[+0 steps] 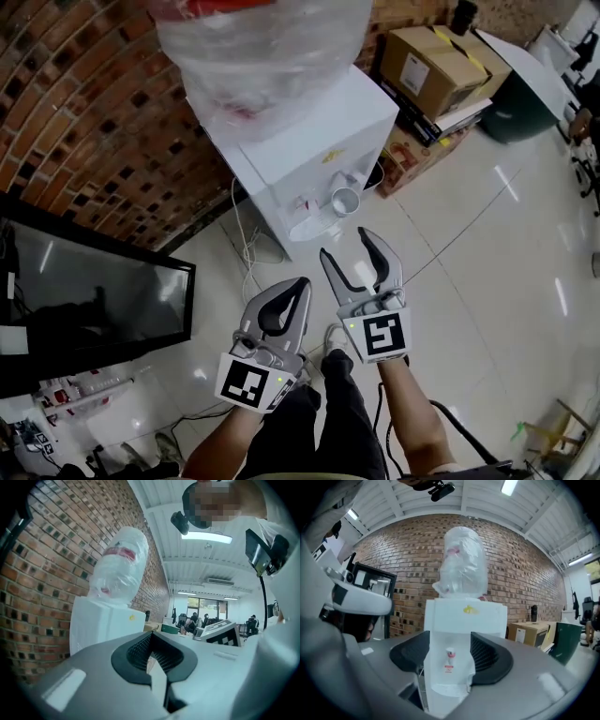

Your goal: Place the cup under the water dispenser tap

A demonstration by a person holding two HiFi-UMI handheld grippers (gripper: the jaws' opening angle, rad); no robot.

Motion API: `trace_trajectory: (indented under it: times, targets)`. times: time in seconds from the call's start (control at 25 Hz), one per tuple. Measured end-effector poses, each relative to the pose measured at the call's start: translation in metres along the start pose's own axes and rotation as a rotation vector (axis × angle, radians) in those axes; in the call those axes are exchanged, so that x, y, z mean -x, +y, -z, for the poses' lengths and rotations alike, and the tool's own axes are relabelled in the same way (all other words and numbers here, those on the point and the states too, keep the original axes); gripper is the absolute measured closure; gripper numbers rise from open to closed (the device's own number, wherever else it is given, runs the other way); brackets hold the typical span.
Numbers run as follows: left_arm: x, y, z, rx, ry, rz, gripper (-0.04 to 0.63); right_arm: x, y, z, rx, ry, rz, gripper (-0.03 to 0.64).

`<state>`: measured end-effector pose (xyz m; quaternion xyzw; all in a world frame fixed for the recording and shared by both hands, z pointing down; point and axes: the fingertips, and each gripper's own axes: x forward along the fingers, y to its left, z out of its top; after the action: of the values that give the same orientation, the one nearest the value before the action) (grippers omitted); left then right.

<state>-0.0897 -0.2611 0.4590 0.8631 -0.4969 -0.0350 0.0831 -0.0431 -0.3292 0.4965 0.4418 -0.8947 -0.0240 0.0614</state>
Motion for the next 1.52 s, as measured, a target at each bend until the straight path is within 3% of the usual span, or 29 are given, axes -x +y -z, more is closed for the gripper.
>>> trace_trajectory:
  times: [0.28,0.64,0.88,1.28,1.52]
  targets:
    - [0.045,-0.022,-0.073,-0.002,-0.034,0.004,0.603,0.051,0.054,-0.101,0.049,-0.04,-0.04,0.447]
    - [0.081,-0.059,-0.128,0.011,-0.099,0.069,0.603,0.104,0.09,-0.165,0.035,-0.051,-0.026,0.573]
    - [0.111,-0.077,-0.151,0.009,-0.132,0.111,0.603,0.136,0.107,-0.19,0.056,-0.051,-0.01,0.611]
    - [0.151,-0.102,-0.152,0.078,-0.113,0.146,0.603,0.188,0.14,-0.208,0.06,-0.022,-0.017,0.611]
    - [0.158,-0.119,-0.161,0.074,-0.125,0.166,0.603,0.221,0.15,-0.207,0.047,0.017,-0.016,0.611]
